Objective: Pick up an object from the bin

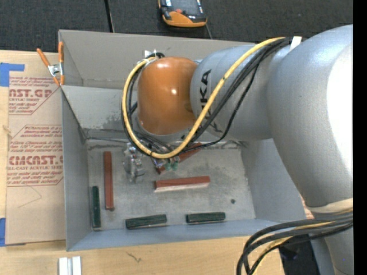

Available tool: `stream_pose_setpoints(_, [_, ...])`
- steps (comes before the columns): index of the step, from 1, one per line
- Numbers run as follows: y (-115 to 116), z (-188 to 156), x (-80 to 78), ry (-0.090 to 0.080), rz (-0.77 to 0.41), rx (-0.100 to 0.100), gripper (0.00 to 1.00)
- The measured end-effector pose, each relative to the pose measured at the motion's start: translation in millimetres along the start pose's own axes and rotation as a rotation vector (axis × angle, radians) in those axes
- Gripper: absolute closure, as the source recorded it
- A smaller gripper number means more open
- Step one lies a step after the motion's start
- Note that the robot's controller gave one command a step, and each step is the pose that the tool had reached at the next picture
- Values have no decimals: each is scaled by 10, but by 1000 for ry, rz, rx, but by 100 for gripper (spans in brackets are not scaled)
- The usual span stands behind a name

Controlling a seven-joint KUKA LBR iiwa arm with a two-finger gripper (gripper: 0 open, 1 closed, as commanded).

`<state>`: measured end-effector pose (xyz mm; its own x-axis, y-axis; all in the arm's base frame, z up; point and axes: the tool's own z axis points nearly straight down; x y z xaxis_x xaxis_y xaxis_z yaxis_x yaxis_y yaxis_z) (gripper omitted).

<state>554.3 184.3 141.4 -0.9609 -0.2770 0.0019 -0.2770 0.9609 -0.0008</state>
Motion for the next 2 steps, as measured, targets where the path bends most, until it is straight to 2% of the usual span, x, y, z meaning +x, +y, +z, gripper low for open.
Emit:
stream_pose_setpoints(1, [67, -98, -234, -5, -38, -2, 0])
stream_pose_setpoints(2, [66, -97, -234, -5, -38, -2, 0])
